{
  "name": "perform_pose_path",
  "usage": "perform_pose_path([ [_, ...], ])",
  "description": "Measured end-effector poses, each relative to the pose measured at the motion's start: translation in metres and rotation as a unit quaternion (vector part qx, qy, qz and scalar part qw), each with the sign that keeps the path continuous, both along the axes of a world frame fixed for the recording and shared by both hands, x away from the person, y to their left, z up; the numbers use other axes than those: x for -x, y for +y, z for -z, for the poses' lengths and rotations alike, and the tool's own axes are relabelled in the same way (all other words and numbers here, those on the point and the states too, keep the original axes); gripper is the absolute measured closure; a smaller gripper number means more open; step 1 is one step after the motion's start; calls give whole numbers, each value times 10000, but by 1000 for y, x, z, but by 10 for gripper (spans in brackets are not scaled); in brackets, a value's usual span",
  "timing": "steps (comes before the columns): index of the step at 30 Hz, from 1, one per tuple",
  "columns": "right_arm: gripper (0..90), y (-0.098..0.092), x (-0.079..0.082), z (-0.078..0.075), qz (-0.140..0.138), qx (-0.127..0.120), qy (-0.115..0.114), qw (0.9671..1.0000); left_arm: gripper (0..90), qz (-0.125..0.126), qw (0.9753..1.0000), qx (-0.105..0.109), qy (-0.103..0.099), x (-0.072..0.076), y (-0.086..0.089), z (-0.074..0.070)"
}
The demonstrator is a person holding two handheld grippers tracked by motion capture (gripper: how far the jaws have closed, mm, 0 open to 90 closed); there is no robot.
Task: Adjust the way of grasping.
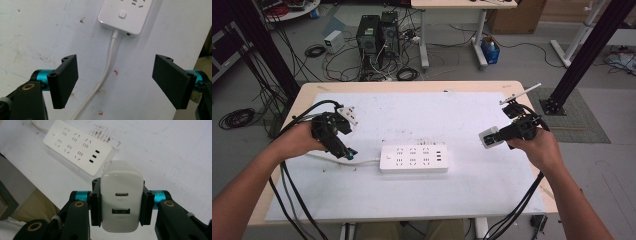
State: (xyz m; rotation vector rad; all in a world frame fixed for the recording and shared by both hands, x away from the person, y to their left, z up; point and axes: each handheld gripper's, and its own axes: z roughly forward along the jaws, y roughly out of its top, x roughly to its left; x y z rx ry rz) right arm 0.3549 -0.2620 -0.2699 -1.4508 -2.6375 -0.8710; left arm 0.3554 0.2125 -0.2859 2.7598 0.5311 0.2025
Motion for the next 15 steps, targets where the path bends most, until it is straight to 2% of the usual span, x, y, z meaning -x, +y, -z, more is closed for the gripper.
perform_pose_path([
  [1, 622, 0, 0, -2, -19, 111, -25, 9999, 210, 47, 10000, -82, 29, 0, 2, -1],
  [3, 621, -1, -1, -4, -59, 296, -72, 9995, 210, -57, 9999, -119, 51, 1, 5, -1],
  [9, 621, -2, -3, -8, -150, 624, -101, 9979, 210, -293, 9995, -142, -40, -1, 14, 0],
  [11, 621, -2, -2, -8, -166, 656, -90, 9977, 210, -279, 9994, -210, -37, -1, 15, -1],
  [12, 621, -2, -1, -8, -164, 716, -106, 9972, 210, -300, 9994, -189, -51, -1, 15, -1],
  [15, 621, -2, 1, -9, -186, 694, -152, 9973, 210, -304, 9994, -162, -2, 0, 14, -1],
])
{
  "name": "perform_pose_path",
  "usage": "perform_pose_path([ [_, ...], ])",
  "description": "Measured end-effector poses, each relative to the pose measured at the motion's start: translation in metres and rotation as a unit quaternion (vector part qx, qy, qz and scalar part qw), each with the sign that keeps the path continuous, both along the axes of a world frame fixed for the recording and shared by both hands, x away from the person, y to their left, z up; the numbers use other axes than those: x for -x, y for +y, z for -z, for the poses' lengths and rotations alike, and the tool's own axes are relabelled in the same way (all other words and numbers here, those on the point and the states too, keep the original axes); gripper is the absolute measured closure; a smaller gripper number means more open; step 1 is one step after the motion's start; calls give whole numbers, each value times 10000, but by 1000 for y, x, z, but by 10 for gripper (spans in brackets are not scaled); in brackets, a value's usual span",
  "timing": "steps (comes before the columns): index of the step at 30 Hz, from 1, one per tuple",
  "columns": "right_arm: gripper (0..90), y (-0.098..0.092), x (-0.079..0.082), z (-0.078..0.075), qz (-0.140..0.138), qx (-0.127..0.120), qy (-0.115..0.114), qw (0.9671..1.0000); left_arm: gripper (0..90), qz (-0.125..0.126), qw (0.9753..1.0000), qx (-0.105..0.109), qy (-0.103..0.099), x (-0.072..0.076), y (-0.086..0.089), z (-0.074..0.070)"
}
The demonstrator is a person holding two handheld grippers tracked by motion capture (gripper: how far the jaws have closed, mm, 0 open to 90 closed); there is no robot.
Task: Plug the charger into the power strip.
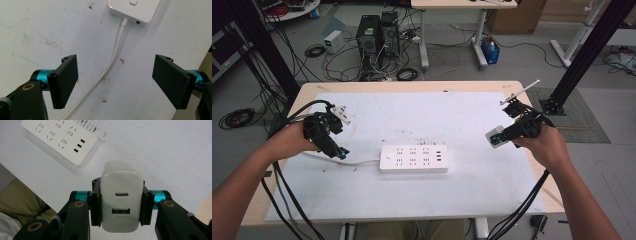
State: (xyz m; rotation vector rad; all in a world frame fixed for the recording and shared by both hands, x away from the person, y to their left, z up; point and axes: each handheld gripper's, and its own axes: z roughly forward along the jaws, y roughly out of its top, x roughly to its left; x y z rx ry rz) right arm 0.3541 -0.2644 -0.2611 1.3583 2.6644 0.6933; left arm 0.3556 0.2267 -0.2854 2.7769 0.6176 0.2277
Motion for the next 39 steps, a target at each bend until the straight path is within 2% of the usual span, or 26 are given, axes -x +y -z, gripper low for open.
perform_pose_path([
  [7, 621, 7, 2, -3, -296, 43, -35, 9995, 210, 111, 9998, -158, 71, 2, -2, 0],
  [8, 621, 9, 1, -3, -327, 30, -53, 9994, 210, 87, 9999, -117, 92, 3, -2, 1],
  [11, 621, 15, 0, -5, -522, 84, -69, 9986, 210, 234, 9993, -210, 185, 2, -2, 2],
  [17, 621, 36, -4, -8, -1071, 162, -228, 9939, 210, 256, 9987, -356, 248, 2, -4, 7],
  [19, 621, 44, -8, -7, -1326, 258, -249, 9905, 210, 217, 9991, -271, 243, 2, -5, 8],
  [24, 621, 74, -17, -6, -1856, 499, -296, 9809, 210, 270, 9988, -338, 228, 0, -2, 11],
  [28, 621, 100, -24, -1, -2279, 739, -271, 9705, 210, 294, 9987, -370, 214, -1, -4, 13],
  [29, 621, 107, -26, 1, -2349, 844, -263, 9680, 210, 255, 9990, -312, 204, 0, -5, 15],
  [30, 621, 107, -26, 1, -2349, 844, -263, 9680, 210, 255, 9990, -312, 204, 0, -5, 15],
  [31, 621, 113, -27, 3, -2412, 929, -253, 9657, 210, 321, 9987, -361, 191, -1, -6, 15],
  [32, 621, 125, -30, 8, -2525, 1044, -270, 9616, 210, 319, 9987, -346, 192, -1, -7, 16],
  [34, 621, 135, -33, 12, -2599, 1146, -265, 9584, 210, 280, 9990, -287, 195, -1, -7, 18],
  [36, 622, 144, -35, 18, -2731, 1220, -263, 9539, 210, 286, 9989, -292, 222, -2, -6, 19],
  [39, 622, 149, -36, 21, -2779, 1250, -247, 9521, 210, 301, 9989, -302, 215, -3, -4, 20],
])
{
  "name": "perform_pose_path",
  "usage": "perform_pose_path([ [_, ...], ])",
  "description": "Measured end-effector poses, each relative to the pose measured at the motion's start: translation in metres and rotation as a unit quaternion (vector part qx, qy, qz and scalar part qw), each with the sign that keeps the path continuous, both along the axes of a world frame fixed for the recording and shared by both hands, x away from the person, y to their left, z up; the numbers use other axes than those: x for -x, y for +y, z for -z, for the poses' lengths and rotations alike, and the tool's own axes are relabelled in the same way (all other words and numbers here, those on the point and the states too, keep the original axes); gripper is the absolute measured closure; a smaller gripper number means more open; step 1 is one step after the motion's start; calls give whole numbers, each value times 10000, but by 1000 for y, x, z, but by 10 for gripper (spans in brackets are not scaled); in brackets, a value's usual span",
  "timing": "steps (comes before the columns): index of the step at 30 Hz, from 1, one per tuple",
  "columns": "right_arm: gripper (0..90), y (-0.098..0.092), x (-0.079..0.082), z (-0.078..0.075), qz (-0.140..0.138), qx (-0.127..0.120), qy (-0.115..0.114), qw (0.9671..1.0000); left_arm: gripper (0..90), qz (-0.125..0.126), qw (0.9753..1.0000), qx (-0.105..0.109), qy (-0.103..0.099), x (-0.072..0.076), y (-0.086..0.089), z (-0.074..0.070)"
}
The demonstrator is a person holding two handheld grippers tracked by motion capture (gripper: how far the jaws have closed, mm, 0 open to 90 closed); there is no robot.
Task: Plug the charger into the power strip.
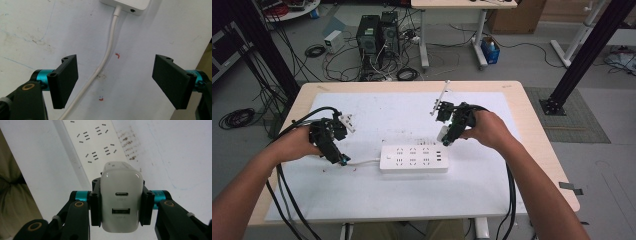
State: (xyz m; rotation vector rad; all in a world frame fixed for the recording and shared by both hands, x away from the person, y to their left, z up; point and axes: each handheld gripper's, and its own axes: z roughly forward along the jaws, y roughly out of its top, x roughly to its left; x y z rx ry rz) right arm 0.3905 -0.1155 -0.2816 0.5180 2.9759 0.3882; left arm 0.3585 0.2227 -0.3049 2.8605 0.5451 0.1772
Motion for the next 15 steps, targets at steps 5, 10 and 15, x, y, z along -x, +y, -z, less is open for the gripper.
perform_pose_path([
  [5, 622, 26, -6, 19, -339, 183, -22, 9993, 210, -55, 10000, 34, -11, -1, 3, 3],
  [10, 622, 42, -6, 35, -607, 399, -102, 9973, 210, -70, 9999, 102, -34, -1, 5, 5],
  [15, 622, 52, -9, 45, -708, 523, -54, 9961, 210, -54, 9999, 101, -31, -2, 9, 7],
])
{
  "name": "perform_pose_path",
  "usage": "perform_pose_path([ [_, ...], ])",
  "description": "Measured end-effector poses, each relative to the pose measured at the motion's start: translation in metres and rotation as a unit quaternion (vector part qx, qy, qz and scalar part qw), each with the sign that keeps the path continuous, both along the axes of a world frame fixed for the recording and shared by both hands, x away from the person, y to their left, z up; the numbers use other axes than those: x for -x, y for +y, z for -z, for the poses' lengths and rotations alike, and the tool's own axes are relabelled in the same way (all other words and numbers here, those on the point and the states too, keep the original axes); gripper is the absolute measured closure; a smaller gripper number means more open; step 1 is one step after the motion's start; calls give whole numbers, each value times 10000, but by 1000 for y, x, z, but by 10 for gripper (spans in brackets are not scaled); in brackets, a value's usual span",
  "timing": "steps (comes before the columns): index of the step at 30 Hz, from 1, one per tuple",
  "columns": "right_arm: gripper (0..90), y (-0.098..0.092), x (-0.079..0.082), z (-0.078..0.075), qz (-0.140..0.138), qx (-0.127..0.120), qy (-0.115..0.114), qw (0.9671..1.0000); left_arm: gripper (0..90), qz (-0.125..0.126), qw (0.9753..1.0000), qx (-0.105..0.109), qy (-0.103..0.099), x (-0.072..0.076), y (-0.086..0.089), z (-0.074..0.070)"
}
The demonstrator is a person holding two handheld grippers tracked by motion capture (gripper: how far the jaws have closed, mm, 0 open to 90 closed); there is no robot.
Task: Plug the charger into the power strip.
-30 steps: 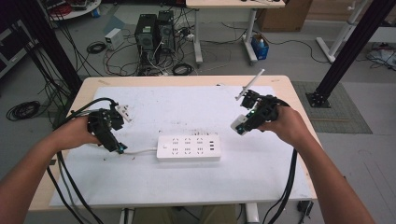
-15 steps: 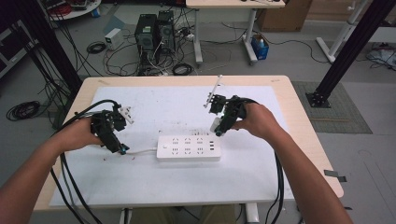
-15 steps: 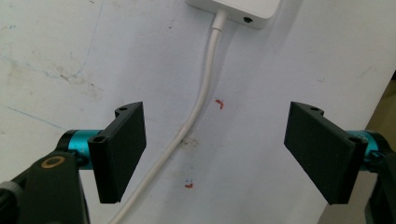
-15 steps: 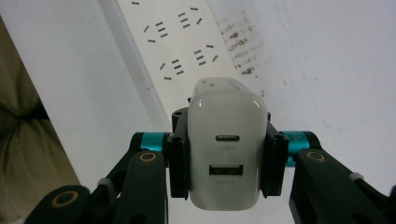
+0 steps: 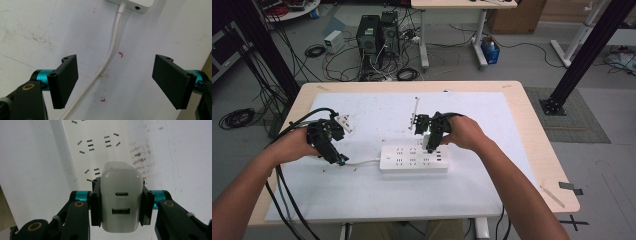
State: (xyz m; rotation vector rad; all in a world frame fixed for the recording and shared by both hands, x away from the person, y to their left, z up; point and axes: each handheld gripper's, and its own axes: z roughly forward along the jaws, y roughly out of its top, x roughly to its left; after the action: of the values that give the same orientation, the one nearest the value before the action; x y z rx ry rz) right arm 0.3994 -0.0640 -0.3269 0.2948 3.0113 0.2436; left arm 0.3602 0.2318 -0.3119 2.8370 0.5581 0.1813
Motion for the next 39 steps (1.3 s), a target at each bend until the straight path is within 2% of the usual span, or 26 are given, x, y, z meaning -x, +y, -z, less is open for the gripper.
perform_pose_path([
  [2, 622, 2, -2, 5, -103, 64, 1, 9999, 210, -7, 10000, 4, 3, 0, 1, 1],
  [6, 622, 6, -4, 11, -74, 137, 6, 9999, 210, 2, 10000, 17, 18, 0, 3, 2],
  [8, 622, 12, -4, 19, -186, 274, -16, 9994, 210, -55, 9999, 85, 39, 0, 3, 6],
  [12, 623, 15, -3, 24, -244, 394, -32, 9989, 210, -21, 10000, 49, 62, 0, 4, 7],
  [14, 623, 15, -4, 25, -300, 342, -53, 9990, 210, -43, 10000, 56, 65, 0, 4, 7],
  [15, 622, 15, -4, 25, -359, 336, -65, 9988, 210, -77, 9999, 110, 65, 0, 4, 8],
  [16, 622, 16, -3, 25, -446, 329, -72, 9984, 210, -38, 10000, 51, 70, -1, 5, 8],
  [18, 622, 16, -3, 26, -602, 337, -88, 9976, 210, -92, 9999, 95, 71, -2, 5, 8],
  [20, 622, 17, -3, 29, -740, 435, -117, 9962, 210, -86, 9999, 92, 80, -2, 4, 9],
  [21, 622, 17, -4, 29, -735, 413, -100, 9964, 210, -27, 10000, 32, 78, -4, 5, 9],
  [22, 622, 17, -5, 29, -731, 426, -79, 9964, 210, -122, 9998, 115, 75, -3, 4, 10],
  [27, 625, 21, -6, 29, -559, 507, -21, 9971, 210, -114, 9998, 90, 118, -4, 2, 14],
  [29, 625, 24, -5, 31, -575, 581, -81, 9966, 210, -35, 9999, 16, 143, -5, 2, 15],
  [31, 626, 25, -5, 31, -602, 639, -67, 9961, 210, -99, 9998, 76, 146, -4, 1, 17],
  [34, 626, 25, -7, 31, -538, 640, 15, 9965, 210, -56, 9998, 36, 164, -5, 2, 18],
  [37, 626, 25, -8, 35, -634, 682, 20, 9956, 210, -119, 9997, 90, 174, -4, 3, 19],
  [39, 626, 24, -9, 34, -601, 651, 52, 9961, 210, -117, 9997, 80, 182, -5, 4, 20],
])
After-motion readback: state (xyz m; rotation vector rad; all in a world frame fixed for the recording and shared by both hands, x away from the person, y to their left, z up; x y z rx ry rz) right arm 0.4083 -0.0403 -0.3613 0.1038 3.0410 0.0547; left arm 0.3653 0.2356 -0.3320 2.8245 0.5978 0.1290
